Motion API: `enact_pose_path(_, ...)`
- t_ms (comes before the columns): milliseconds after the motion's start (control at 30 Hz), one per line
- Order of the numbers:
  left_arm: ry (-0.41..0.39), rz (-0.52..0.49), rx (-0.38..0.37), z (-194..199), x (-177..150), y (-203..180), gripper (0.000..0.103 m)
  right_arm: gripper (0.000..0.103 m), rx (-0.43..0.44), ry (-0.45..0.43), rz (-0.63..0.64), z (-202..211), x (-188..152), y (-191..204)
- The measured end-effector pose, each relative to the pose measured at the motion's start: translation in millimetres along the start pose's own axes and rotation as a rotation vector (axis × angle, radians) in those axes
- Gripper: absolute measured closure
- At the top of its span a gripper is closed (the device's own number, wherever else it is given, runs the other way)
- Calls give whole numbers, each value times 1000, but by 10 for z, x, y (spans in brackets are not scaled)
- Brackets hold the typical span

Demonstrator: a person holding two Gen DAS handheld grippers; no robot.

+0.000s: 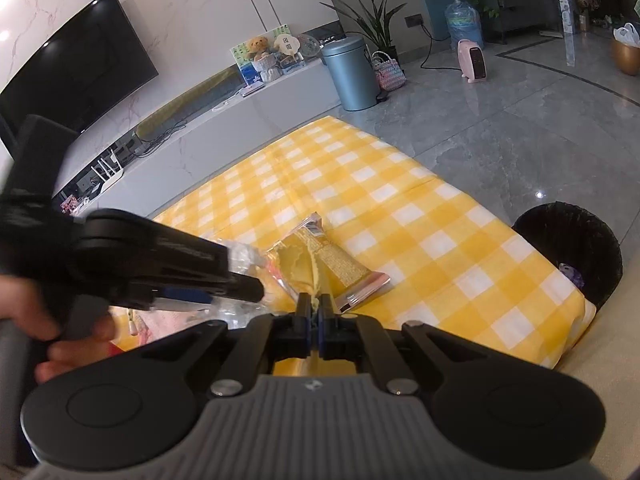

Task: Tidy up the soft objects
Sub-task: 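Grasp the plastic-wrapped white bundle with the left tool while the right tool holds the yellow cloth, then carry the yellow cloth with the right tool and wrapped bundle with the left tool to the box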

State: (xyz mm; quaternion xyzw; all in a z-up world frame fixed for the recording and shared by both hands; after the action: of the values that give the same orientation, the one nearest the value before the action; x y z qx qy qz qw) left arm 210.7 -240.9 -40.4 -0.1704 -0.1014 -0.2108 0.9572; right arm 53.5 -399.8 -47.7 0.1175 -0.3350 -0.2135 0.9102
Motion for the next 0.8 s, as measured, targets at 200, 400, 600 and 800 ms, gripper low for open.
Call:
enact_pose_path(200,-69,11,-43,455,-201,1,58,103,15,7,26,-13,-10,58)
enact_pose_path(400,-175,13,-62,951,-385,86,58,103,12,5,60,4,-19,148)
enact_pose_path(600,-295,77,-77,1479,-613,352,58,102,-19,-3,141,1,-40,377)
enact_pose_path(800,-394,143,-48,1896,-883,696,58,102,68,0,225,40,-96,721)
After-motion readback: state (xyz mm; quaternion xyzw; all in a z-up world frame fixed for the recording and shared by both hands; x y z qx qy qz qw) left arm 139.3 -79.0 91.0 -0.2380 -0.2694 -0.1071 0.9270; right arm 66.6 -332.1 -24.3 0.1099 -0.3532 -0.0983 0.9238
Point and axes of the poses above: each gripper's, at about its wrist camera, not at the fingertips, and z roughly against the way its jaws point, y to its left, x to its top, the point moved 1 cm from there along -z, roughly the way its jaws point, and after that the axes turned 8 degrees about y, right-handed, at the moved point
